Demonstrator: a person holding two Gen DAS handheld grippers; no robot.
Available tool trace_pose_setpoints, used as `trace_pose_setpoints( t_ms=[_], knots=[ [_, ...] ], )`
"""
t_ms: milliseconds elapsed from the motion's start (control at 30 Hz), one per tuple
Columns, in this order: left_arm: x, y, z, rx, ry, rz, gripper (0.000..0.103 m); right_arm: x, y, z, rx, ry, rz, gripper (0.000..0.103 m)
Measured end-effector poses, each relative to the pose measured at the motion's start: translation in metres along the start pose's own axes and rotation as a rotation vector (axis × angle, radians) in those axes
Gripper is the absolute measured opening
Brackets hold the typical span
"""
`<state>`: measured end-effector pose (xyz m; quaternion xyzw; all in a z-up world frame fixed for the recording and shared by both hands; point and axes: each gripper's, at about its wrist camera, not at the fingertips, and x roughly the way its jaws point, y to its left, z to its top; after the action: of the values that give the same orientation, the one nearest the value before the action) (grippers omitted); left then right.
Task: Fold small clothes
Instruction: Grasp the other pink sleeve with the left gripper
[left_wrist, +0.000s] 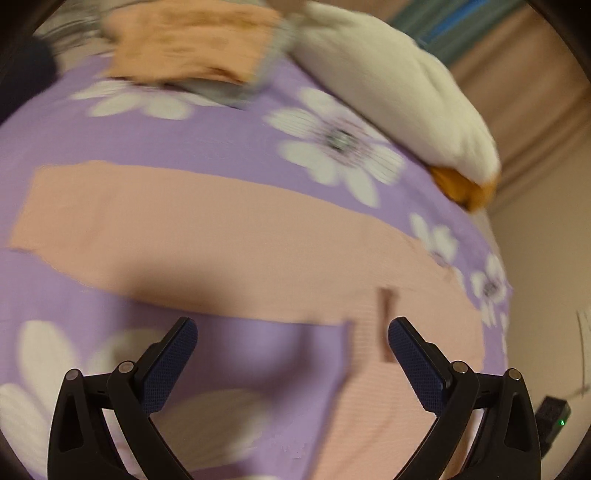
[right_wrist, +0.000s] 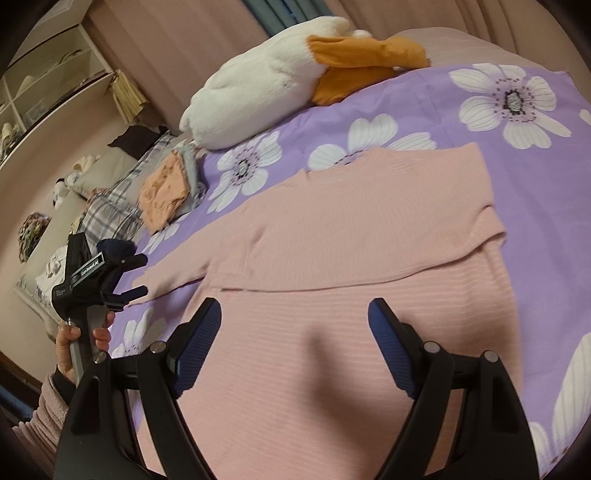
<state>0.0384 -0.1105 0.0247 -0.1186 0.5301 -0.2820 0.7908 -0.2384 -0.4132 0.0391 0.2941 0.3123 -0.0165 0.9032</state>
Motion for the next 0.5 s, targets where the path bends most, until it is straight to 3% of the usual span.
trace_pose_setpoints(
  t_ms=[167,500],
  knots=[
    [-0.016,0.048,0.001,-0.092,-0.032,0.055,0.102,0.013,0.022,-0.006,-0.031,0.036,0.023,0.083],
    [-0.011,0.111,0.011,-0.329,-0.121,-0.055,0.102,0.033,0.053,-0.014,-0.098,0.087,0.027,0.083]
  ],
)
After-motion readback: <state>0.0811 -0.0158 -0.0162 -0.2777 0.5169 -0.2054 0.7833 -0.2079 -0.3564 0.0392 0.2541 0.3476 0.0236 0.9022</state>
